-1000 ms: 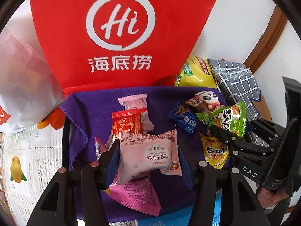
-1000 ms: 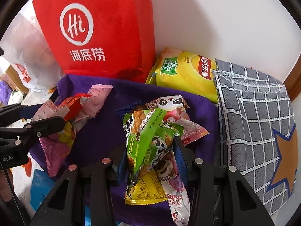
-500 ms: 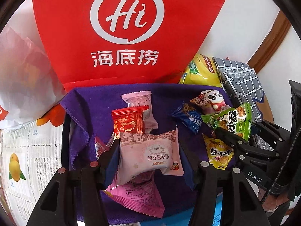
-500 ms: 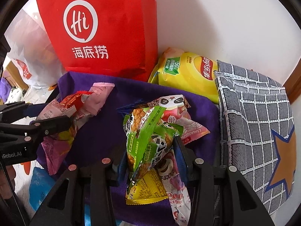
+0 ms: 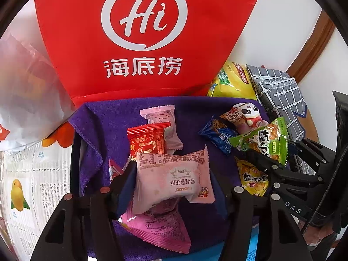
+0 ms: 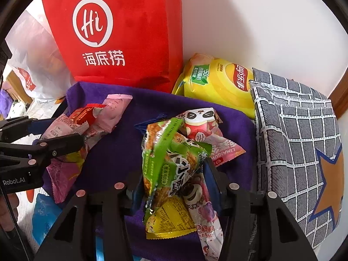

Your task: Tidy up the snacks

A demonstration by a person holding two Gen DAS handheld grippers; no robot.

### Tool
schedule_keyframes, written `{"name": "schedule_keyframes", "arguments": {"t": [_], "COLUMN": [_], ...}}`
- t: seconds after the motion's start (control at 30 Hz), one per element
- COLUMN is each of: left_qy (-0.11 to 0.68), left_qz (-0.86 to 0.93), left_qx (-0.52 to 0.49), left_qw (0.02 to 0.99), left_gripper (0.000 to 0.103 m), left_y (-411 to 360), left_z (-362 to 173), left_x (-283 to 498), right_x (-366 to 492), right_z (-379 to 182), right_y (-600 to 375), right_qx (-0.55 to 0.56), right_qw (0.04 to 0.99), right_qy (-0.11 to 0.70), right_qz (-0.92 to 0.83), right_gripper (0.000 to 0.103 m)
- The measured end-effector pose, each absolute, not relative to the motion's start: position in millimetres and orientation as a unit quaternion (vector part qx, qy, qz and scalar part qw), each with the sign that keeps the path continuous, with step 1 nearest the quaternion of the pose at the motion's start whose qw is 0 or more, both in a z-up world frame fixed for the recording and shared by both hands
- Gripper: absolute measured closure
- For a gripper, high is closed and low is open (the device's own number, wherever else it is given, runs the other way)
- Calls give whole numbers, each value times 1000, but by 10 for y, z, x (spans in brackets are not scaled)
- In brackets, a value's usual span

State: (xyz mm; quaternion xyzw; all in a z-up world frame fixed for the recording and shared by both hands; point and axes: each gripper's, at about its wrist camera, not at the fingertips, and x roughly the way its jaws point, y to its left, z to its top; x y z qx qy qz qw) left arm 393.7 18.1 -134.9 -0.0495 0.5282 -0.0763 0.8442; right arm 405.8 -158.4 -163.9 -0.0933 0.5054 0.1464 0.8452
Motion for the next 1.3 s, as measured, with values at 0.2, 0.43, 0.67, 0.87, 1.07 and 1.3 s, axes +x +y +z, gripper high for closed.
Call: {"name": "schedule_keyframes", "arguments": {"t": [0.2, 0.43, 0.67, 0.87, 1.07, 1.3], "left_qy": [530, 529, 521, 509, 493, 464], "left_qz": [-77, -78, -79, -80, -79, -85], "left_qx": [-50, -56, -61, -51, -54, -65], "left_qw": [843, 843, 848, 856, 865, 880], "left_gripper": [40, 39, 31, 17, 12, 12], "left_y": [190, 210, 217, 196, 205, 297], "left_z": [-1362, -1350, -1288, -1207, -1063, -816], "left_x": [3950, 3945, 3921, 3905, 3854, 3769], "right_x": [4080, 4069, 4067, 4059, 4033, 3917], "right_z": [-1675, -1652, -1640, -1533, -1422, -1161], "right_y": [-1585, -1555, -1508, -1552, -1550, -1534], "right_qx": [-96, -106, -120, -94, -84, -89], "right_qw": [842, 840, 842, 850, 850, 864], "right_qy": [512, 511, 504, 491, 490, 473], "right_qz": [145, 151, 149, 167, 174, 145], "right_gripper": [50, 46, 42, 36, 31, 24]}}
